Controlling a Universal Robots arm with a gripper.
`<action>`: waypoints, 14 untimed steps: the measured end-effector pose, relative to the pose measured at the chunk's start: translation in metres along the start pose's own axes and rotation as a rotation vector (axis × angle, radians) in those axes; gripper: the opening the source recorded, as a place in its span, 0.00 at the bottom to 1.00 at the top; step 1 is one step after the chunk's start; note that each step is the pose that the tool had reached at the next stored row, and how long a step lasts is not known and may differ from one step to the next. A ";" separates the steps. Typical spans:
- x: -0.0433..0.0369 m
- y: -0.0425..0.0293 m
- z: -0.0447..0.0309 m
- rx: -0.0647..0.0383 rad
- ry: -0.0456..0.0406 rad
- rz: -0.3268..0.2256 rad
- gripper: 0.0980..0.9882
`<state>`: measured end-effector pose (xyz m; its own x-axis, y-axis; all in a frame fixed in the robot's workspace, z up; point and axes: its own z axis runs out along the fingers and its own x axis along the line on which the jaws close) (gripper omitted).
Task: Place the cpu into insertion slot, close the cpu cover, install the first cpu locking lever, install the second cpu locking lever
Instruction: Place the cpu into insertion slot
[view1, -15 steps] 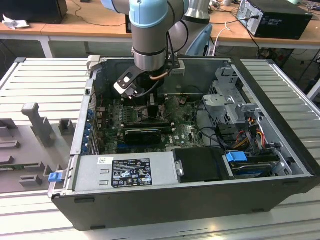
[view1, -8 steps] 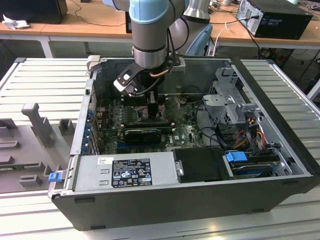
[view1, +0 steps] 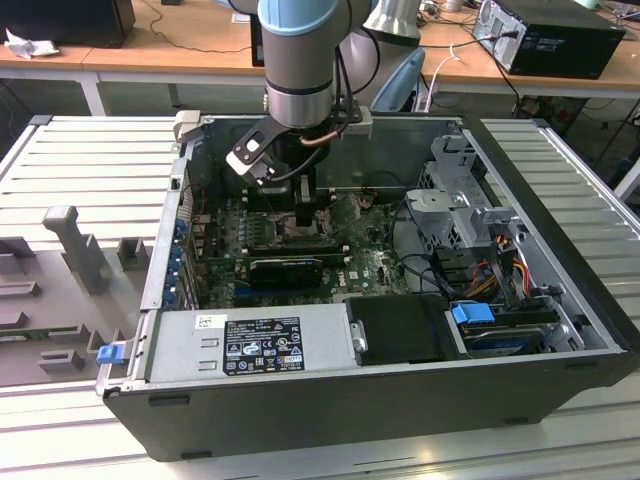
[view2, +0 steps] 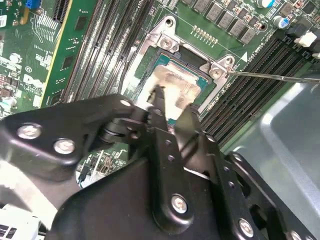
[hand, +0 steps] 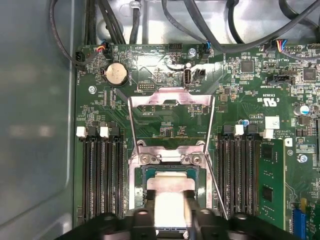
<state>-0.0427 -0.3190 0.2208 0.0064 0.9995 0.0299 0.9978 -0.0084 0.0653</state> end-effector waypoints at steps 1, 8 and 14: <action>0.0000 0.0000 -0.0001 0.000 0.0000 0.000 0.20; 0.0000 0.0001 -0.0017 0.000 0.0000 0.000 0.01; 0.0002 0.0000 -0.0057 0.000 -0.0051 0.000 0.01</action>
<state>-0.0431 -0.3190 0.2266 0.0065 0.9997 0.0247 0.9978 -0.0081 0.0656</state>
